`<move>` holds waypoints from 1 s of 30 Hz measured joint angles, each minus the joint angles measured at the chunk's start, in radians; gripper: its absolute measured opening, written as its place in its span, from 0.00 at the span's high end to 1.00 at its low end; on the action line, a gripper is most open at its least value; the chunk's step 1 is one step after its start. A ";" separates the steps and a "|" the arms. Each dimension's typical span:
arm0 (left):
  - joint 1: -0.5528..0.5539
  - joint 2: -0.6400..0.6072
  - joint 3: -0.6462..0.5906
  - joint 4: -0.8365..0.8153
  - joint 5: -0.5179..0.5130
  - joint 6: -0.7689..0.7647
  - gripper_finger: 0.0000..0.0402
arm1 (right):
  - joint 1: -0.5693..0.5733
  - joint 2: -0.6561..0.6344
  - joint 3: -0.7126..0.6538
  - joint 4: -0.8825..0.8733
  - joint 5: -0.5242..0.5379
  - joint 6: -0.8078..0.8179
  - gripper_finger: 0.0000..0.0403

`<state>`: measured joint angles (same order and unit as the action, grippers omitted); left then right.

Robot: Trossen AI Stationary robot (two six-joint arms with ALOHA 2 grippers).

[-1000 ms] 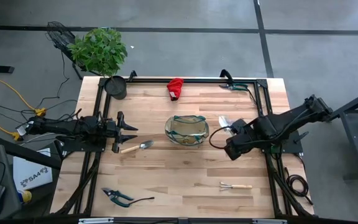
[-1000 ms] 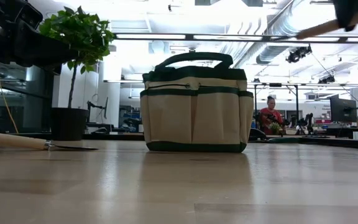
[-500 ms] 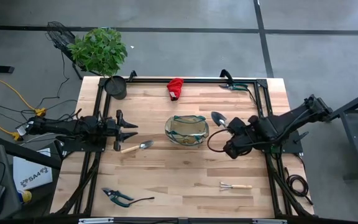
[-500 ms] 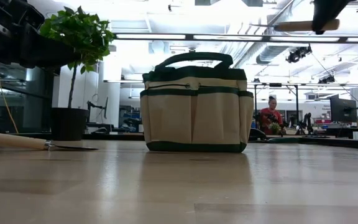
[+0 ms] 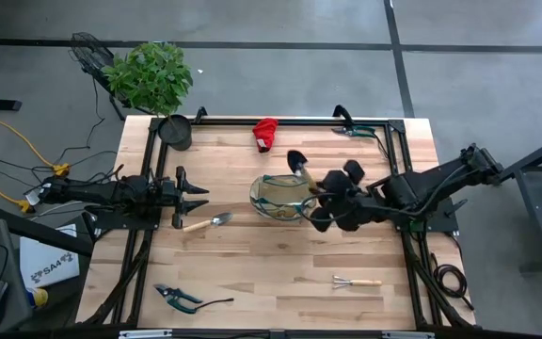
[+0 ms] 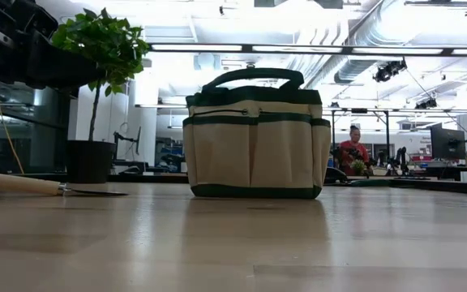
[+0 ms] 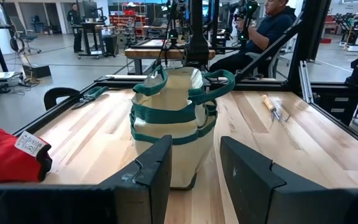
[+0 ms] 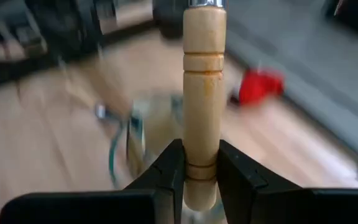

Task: Pick & Place Garden tools in Gardening bag
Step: Put the right trowel into the gardening bag

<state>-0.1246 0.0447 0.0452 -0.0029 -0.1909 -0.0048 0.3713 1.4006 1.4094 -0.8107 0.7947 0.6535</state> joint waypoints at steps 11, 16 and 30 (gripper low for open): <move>0.000 0.000 0.000 0.000 0.001 -0.022 0.67 | -0.124 0.018 0.000 0.240 -0.192 -0.500 0.85; 0.000 0.000 0.000 0.000 0.017 -0.181 0.67 | -0.099 0.109 0.000 0.242 -0.088 -0.979 0.85; 0.000 0.000 0.002 0.097 0.073 -0.397 0.67 | 0.019 0.281 0.006 0.455 0.455 -1.695 0.85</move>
<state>-0.1246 0.0446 0.0476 0.0945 -0.1181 -0.4021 0.3900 1.6814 1.4151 -0.3562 1.2498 -1.0416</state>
